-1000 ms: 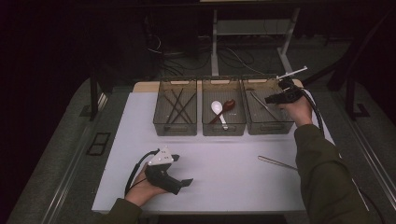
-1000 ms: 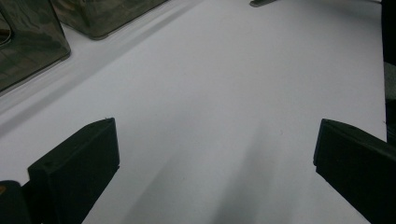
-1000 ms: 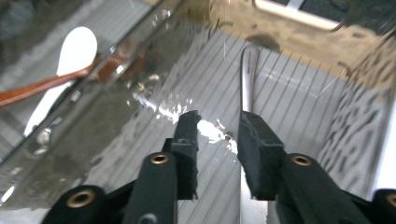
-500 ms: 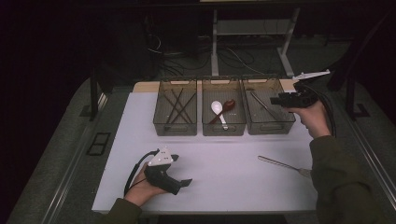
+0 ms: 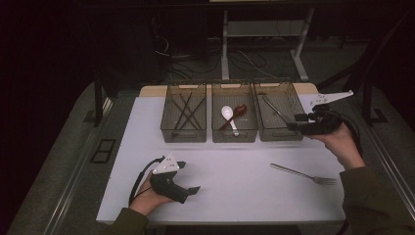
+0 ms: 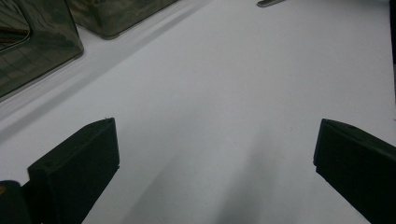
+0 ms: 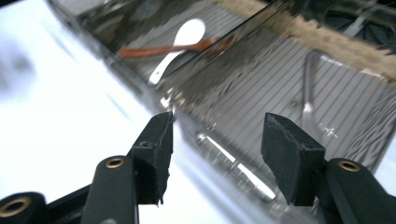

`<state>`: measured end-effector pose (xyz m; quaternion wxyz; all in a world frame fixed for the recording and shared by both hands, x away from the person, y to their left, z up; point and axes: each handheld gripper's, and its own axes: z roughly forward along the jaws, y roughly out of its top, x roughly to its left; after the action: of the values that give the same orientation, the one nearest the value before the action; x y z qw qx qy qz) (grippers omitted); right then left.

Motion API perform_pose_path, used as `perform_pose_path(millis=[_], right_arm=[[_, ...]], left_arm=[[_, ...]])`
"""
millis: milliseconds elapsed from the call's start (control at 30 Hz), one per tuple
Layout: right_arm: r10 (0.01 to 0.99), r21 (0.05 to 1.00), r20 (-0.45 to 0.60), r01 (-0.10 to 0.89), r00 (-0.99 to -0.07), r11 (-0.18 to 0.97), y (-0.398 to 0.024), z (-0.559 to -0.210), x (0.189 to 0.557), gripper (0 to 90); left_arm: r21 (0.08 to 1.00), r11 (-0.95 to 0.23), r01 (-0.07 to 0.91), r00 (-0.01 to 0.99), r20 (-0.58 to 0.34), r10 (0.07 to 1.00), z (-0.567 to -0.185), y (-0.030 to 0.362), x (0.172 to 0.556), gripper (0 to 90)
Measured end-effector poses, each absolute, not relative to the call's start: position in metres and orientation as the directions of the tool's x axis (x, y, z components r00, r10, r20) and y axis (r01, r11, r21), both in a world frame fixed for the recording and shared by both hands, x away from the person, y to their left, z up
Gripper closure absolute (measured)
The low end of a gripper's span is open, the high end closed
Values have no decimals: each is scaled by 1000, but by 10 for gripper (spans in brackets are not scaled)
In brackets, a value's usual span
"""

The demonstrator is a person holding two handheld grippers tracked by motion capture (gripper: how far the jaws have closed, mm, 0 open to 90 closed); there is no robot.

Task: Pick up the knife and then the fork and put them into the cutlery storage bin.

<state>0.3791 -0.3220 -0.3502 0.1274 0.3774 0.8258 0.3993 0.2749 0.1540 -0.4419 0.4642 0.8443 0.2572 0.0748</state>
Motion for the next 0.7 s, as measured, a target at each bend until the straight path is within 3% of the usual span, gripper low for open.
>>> perform_pose_path(millis=[400, 700], right_arm=[[680, 691, 27, 505, -733, 517, -325, -364, 347, 438], [617, 590, -27, 486, -786, 645, -323, -374, 329, 480]], left_arm=[[822, -439, 362, 859, -110, 500, -442, 154, 275, 0], [822, -441, 360, 860, -109, 498, -442, 153, 274, 0]])
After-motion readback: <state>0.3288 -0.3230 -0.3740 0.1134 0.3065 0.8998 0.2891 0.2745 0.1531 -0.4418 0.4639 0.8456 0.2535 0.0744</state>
